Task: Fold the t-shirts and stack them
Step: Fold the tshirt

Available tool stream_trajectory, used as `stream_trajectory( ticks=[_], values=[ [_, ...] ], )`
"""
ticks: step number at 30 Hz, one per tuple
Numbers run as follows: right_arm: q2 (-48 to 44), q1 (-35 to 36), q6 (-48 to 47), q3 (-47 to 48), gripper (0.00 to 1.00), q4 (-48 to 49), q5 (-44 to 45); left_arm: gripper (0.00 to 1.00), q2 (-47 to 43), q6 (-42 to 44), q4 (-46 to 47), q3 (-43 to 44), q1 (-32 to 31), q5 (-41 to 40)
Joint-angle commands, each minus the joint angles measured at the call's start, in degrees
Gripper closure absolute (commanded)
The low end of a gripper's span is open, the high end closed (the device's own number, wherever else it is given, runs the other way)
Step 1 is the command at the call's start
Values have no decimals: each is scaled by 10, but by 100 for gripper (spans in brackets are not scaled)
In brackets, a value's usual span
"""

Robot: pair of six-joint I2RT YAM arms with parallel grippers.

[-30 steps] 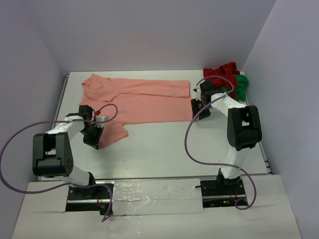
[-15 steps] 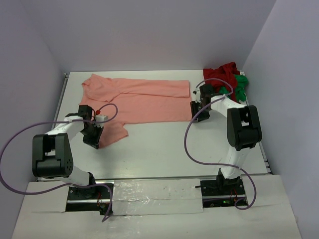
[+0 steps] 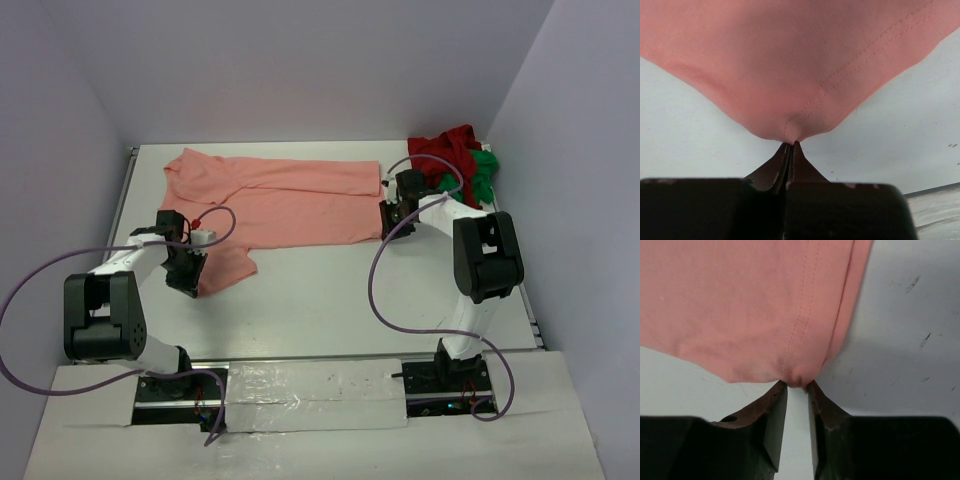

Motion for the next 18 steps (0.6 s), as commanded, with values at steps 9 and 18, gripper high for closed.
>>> stream_trajectory(
  ticks=[9, 18],
  values=[
    [-26, 7, -16, -8, 100, 29, 22, 100, -12, -3, 17, -1, -3, 1],
    [-63, 5, -32, 4, 100, -2, 35, 100, -32, -5, -3, 31, -3, 15]
  ],
)
